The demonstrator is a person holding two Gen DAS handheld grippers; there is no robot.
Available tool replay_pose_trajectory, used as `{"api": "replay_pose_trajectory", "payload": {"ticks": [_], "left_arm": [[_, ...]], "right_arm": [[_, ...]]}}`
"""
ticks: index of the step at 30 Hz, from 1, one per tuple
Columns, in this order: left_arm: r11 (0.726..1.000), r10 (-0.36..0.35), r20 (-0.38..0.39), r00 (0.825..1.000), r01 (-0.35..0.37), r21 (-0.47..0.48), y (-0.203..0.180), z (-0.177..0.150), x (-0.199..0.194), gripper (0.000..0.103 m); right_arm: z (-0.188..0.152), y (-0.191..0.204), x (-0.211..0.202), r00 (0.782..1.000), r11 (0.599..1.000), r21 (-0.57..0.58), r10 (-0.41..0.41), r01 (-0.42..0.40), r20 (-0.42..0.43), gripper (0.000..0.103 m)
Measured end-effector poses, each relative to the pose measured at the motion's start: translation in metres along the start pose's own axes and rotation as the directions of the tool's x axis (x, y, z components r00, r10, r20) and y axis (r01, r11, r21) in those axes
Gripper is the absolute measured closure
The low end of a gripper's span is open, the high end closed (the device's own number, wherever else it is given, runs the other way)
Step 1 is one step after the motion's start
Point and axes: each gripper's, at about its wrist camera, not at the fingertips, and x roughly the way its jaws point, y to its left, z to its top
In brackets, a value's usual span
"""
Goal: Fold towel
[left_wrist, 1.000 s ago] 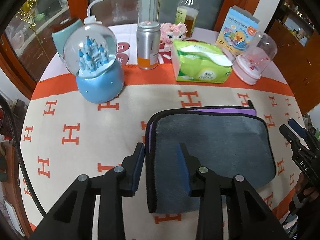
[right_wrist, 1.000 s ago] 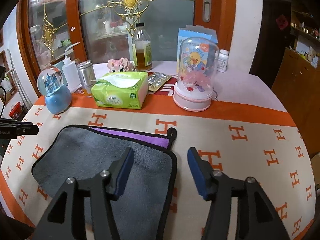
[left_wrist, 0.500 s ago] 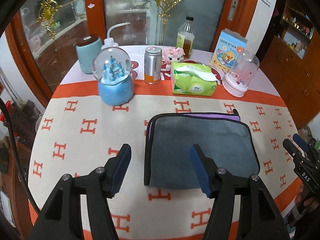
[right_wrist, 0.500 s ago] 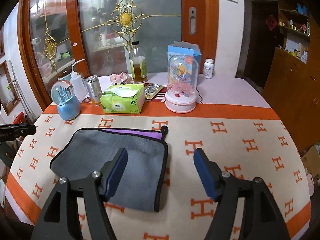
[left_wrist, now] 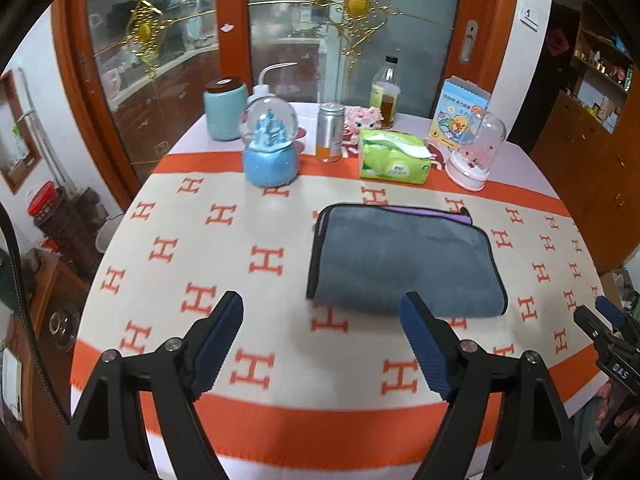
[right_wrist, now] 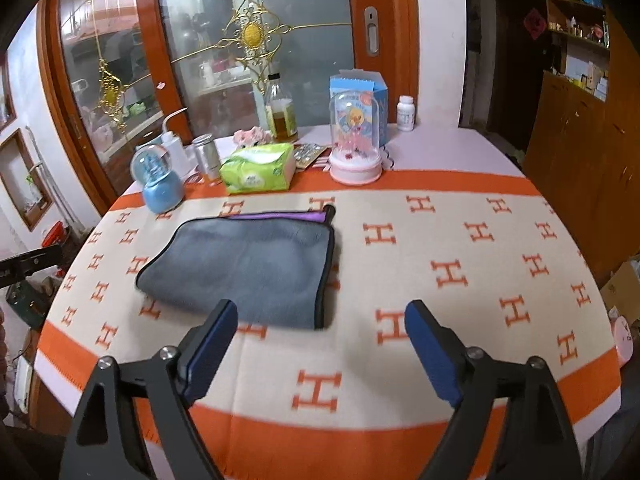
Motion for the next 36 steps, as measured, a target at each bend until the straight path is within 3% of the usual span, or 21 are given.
{"api": "replay_pose_trajectory", "payload": {"ticks": [10, 16, 28, 36], "left_arm": [[0.996, 0.085, -0.016, 0.996, -0.086, -0.027, -0.009, -0.051, -0.031, 0.016], [0.999, 0.039, -0.025, 0.999, -0.039, -0.021, -0.026, -0.070, -0.049, 0.016], [0.999, -0.032, -0.012, 0.999, 0.032, -0.004, -0.059, -0.076, -0.089, 0.014], [1.000, 0.015, 0.048, 0.999, -0.016, 0.015, -0.072, -0.076, -0.112, 0.007]], "right_arm": [[-0.036, 0.004, -0.029, 0.993, 0.999, 0.015, -0.042, 0.044, -0.111, 0.008], [-0.054, 0.013, -0.047, 0.988, 1.000, 0.012, -0.019, 0.021, -0.155, 0.008], [-0.050, 0.033, -0.090, 0.992, 1.000, -0.022, 0.007, -0.010, -0.127, 0.008], [-0.044, 0.042, -0.108, 0.993, 0.999, -0.009, 0.043, -0.044, -0.114, 0.008]]}}
